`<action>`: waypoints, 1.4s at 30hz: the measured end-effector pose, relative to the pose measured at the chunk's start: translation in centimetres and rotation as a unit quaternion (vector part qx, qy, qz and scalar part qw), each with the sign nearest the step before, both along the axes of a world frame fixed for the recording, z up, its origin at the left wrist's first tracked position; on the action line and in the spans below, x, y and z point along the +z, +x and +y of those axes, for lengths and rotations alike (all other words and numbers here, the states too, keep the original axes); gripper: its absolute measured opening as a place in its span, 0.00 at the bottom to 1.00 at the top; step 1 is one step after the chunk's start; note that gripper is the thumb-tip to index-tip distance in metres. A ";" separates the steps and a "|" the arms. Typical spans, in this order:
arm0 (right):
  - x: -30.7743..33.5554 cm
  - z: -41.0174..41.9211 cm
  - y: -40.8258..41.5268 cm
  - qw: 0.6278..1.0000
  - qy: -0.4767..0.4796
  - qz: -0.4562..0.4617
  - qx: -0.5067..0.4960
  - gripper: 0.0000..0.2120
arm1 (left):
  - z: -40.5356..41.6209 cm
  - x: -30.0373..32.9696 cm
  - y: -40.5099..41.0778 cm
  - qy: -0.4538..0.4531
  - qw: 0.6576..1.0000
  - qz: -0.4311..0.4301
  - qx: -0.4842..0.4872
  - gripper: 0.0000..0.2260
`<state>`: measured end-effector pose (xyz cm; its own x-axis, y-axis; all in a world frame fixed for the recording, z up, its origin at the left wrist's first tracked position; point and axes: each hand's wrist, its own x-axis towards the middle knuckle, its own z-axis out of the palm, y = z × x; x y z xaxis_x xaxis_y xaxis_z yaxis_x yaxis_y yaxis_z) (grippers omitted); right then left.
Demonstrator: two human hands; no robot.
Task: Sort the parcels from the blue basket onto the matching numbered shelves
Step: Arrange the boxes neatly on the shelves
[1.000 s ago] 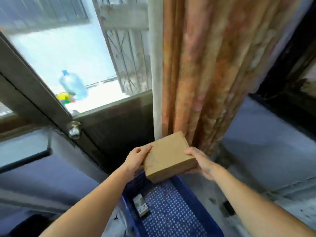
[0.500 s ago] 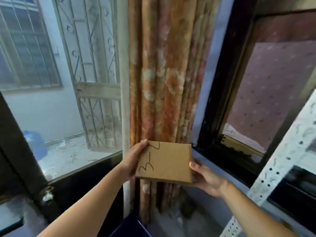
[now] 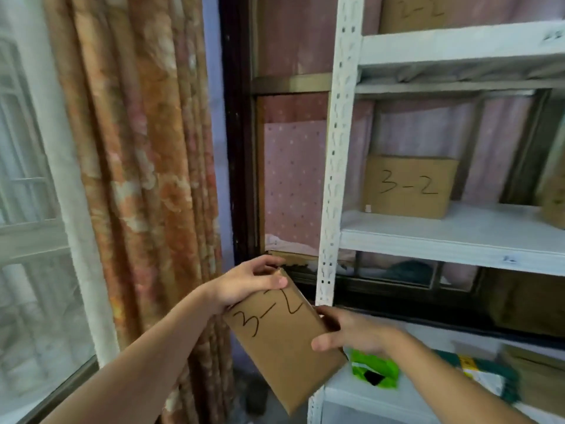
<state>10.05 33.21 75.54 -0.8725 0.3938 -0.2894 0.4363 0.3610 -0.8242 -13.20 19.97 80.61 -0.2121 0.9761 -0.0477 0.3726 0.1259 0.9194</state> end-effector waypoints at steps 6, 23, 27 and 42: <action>-1.0 0.7 12.0 0.980 -0.035 0.067 -0.184 0.24 | 5.2 -0.4 7.5 -0.014 0.995 0.066 -0.077 0.36; 5.0 4.4 34.7 0.874 -0.117 0.311 -0.353 0.37 | 13.8 -0.7 37.2 0.101 0.958 -0.239 -0.120 0.30; 5.3 6.0 38.1 0.897 -0.021 0.261 -0.357 0.44 | 15.6 0.3 40.1 0.127 0.961 -0.192 -0.154 0.29; 11.4 17.1 34.5 0.902 0.194 0.227 -0.311 0.32 | 23.6 6.5 39.2 0.214 0.976 -0.017 -0.024 0.24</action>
<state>44.57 50.31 86.92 -0.4423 0.8427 0.3069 0.3031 0.4626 -0.8332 25.97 43.55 87.08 -0.1716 0.9168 0.3605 0.3379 -0.2890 0.8957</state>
